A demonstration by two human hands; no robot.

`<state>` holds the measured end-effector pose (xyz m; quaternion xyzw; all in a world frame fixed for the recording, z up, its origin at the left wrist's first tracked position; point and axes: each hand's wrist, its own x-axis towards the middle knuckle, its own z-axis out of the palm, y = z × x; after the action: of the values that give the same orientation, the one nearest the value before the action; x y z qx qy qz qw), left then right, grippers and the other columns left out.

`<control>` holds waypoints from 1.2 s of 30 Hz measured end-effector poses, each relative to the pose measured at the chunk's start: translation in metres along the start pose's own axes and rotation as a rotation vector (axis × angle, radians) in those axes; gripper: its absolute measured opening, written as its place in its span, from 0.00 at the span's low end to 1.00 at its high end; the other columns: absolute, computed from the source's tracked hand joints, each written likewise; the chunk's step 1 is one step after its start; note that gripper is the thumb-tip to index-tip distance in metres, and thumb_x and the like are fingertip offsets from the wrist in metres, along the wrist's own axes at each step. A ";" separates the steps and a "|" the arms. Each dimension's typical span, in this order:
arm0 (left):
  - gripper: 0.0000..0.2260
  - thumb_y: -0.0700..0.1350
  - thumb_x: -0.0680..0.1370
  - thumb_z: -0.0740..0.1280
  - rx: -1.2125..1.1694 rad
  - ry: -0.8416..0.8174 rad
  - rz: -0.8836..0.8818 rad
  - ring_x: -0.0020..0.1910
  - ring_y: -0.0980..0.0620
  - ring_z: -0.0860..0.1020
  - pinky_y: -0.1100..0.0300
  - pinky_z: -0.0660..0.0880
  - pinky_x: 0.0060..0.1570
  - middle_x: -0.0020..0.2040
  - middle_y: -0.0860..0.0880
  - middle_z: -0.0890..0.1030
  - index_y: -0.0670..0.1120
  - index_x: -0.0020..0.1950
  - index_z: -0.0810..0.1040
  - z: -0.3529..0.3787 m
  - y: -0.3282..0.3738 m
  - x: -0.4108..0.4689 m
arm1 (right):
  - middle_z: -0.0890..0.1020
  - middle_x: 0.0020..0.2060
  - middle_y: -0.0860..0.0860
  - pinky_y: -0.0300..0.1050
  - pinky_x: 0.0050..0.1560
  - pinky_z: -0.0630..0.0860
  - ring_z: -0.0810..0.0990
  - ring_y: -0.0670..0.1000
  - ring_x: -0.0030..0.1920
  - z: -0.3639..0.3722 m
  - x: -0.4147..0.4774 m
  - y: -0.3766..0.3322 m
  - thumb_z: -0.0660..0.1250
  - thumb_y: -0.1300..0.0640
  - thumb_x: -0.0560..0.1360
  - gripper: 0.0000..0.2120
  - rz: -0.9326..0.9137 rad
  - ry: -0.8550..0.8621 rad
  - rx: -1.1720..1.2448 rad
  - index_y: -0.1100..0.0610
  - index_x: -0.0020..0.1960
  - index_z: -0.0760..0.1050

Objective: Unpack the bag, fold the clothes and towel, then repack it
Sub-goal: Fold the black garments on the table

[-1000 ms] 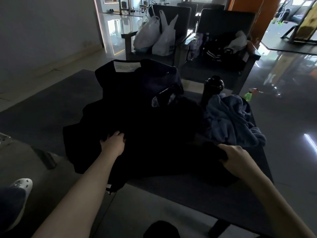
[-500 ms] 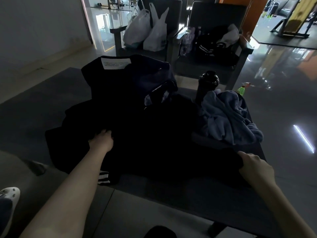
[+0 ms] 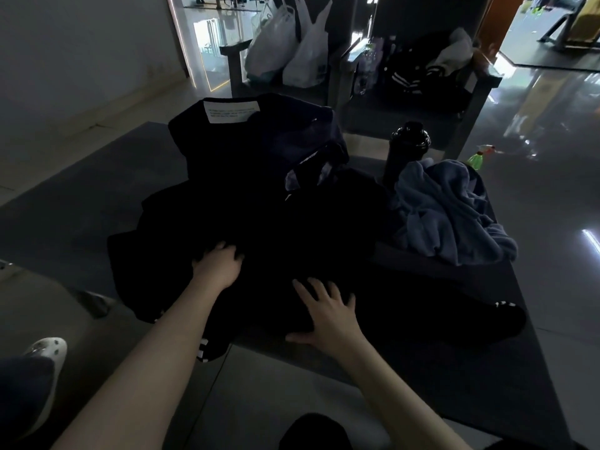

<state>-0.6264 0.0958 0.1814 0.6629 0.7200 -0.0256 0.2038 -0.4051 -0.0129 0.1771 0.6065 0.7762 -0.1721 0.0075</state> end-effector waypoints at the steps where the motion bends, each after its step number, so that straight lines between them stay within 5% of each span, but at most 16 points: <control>1: 0.23 0.55 0.83 0.49 -0.012 -0.003 0.003 0.75 0.44 0.57 0.44 0.58 0.71 0.78 0.48 0.52 0.49 0.77 0.57 0.001 0.000 0.000 | 0.58 0.73 0.52 0.68 0.67 0.57 0.57 0.61 0.72 0.005 0.003 0.003 0.67 0.40 0.72 0.38 0.025 0.057 -0.009 0.47 0.76 0.55; 6: 0.24 0.57 0.83 0.49 0.000 -0.011 -0.005 0.75 0.44 0.56 0.42 0.57 0.71 0.79 0.49 0.52 0.50 0.77 0.56 0.003 -0.003 0.000 | 0.74 0.60 0.54 0.54 0.56 0.71 0.72 0.61 0.59 -0.001 0.004 0.022 0.64 0.62 0.74 0.20 0.081 0.248 0.007 0.55 0.65 0.70; 11: 0.25 0.57 0.82 0.49 0.028 -0.021 -0.029 0.76 0.43 0.55 0.40 0.57 0.71 0.79 0.49 0.50 0.50 0.78 0.54 0.005 0.000 0.003 | 0.79 0.51 0.57 0.47 0.44 0.72 0.79 0.61 0.51 -0.026 -0.018 0.060 0.61 0.65 0.72 0.27 0.261 0.302 0.255 0.52 0.70 0.64; 16: 0.24 0.56 0.83 0.50 0.081 0.012 -0.071 0.76 0.41 0.52 0.38 0.51 0.71 0.79 0.47 0.51 0.49 0.77 0.55 0.010 0.013 -0.002 | 0.71 0.60 0.54 0.46 0.46 0.73 0.77 0.58 0.53 -0.032 -0.040 0.076 0.61 0.62 0.73 0.33 0.287 0.230 0.173 0.44 0.75 0.58; 20: 0.20 0.52 0.82 0.52 0.218 0.223 -0.046 0.72 0.43 0.60 0.41 0.57 0.69 0.73 0.44 0.64 0.47 0.71 0.67 0.018 0.030 -0.021 | 0.66 0.66 0.54 0.50 0.56 0.74 0.71 0.58 0.60 -0.019 -0.041 0.068 0.66 0.52 0.72 0.32 0.218 0.144 0.100 0.46 0.74 0.59; 24: 0.15 0.51 0.81 0.58 0.046 0.462 0.215 0.64 0.45 0.69 0.48 0.65 0.61 0.62 0.46 0.73 0.46 0.63 0.75 0.023 0.054 -0.048 | 0.65 0.68 0.55 0.50 0.60 0.71 0.69 0.60 0.63 -0.016 -0.042 0.071 0.68 0.49 0.70 0.37 0.220 0.124 0.170 0.46 0.75 0.56; 25: 0.15 0.52 0.81 0.60 -0.084 0.408 0.321 0.61 0.47 0.72 0.52 0.68 0.59 0.60 0.48 0.74 0.46 0.62 0.76 0.022 0.063 -0.057 | 0.65 0.69 0.55 0.50 0.61 0.70 0.69 0.60 0.63 -0.016 -0.042 0.071 0.68 0.48 0.70 0.37 0.223 0.118 0.184 0.46 0.75 0.56; 27: 0.16 0.53 0.78 0.65 -0.334 0.049 0.428 0.59 0.51 0.75 0.60 0.70 0.56 0.58 0.51 0.76 0.47 0.62 0.77 0.021 0.081 -0.077 | 0.65 0.69 0.55 0.51 0.62 0.70 0.68 0.60 0.64 -0.017 -0.044 0.072 0.69 0.47 0.70 0.38 0.229 0.113 0.190 0.46 0.75 0.55; 30: 0.34 0.63 0.70 0.70 -0.161 -0.335 0.453 0.68 0.53 0.67 0.57 0.65 0.67 0.69 0.54 0.68 0.52 0.73 0.67 0.026 0.096 -0.096 | 0.65 0.70 0.54 0.53 0.64 0.69 0.68 0.61 0.64 -0.017 -0.047 0.076 0.68 0.46 0.71 0.39 0.251 0.126 0.182 0.46 0.76 0.54; 33: 0.48 0.63 0.65 0.74 0.185 -0.299 0.494 0.71 0.49 0.62 0.52 0.63 0.69 0.74 0.51 0.61 0.51 0.77 0.54 0.034 0.093 -0.105 | 0.64 0.71 0.54 0.54 0.64 0.69 0.66 0.61 0.66 -0.018 -0.053 0.082 0.67 0.45 0.72 0.39 0.266 0.140 0.166 0.46 0.76 0.51; 36: 0.46 0.56 0.67 0.75 0.347 -0.171 0.516 0.71 0.47 0.61 0.50 0.64 0.68 0.74 0.48 0.59 0.49 0.78 0.53 0.042 0.087 -0.113 | 0.63 0.72 0.53 0.56 0.64 0.67 0.65 0.61 0.67 -0.021 -0.058 0.086 0.67 0.42 0.72 0.40 0.272 0.116 0.135 0.46 0.77 0.50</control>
<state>-0.5271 -0.0138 0.2000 0.8437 0.4934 -0.1511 0.1476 -0.3044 -0.0442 0.1871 0.7142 0.6725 -0.1861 -0.0550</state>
